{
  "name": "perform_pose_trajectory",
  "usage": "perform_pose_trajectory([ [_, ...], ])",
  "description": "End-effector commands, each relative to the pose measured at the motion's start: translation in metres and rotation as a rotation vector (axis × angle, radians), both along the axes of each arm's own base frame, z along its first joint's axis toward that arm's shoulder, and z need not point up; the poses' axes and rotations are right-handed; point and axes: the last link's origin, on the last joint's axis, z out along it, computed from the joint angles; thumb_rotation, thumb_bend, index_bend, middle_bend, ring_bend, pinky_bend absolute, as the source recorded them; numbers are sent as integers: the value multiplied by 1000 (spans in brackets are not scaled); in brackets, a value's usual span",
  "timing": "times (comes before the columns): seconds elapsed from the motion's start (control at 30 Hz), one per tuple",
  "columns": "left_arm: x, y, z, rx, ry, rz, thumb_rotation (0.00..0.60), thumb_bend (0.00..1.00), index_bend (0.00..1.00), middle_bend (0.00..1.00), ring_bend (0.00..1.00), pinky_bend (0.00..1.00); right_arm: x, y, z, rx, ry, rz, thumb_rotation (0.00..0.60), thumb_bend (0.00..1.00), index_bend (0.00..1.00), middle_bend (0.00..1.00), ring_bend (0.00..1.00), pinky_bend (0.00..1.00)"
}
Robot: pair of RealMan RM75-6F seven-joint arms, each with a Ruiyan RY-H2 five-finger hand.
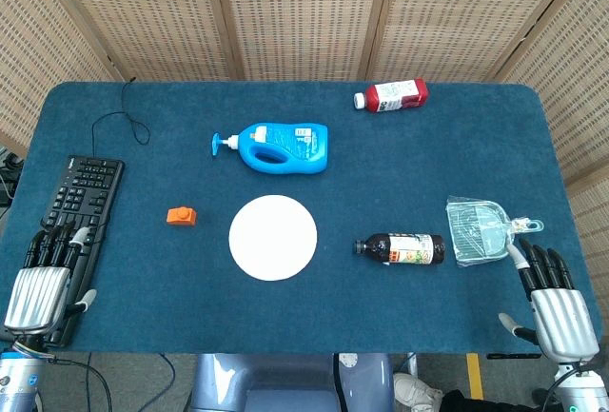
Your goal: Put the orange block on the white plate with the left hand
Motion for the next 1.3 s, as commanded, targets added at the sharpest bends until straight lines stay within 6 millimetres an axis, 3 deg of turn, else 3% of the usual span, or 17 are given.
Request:
perform_pose_trajectory([
  [0.03,0,0,0,-1,0,1,600,214,0,0,0,0,0,0,0,0,0,-2,600,0,0,0,0,0],
  [0.97,2,11,-4,-18,-23,9,600,215,0,0,0,0,-2,-3,-3,19,2,-17,600,0,0,0,0,0],
  [1.1,6,26,-6,-37,-36,9,600,222,0,0,0,0,-1,-3,-3,24,-3,-14,600,0,0,0,0,0],
  [1.3,14,70,-5,-82,-41,14,600,229,0,0,0,0,-1,-3,-2,24,-7,-20,600,0,0,0,0,0],
])
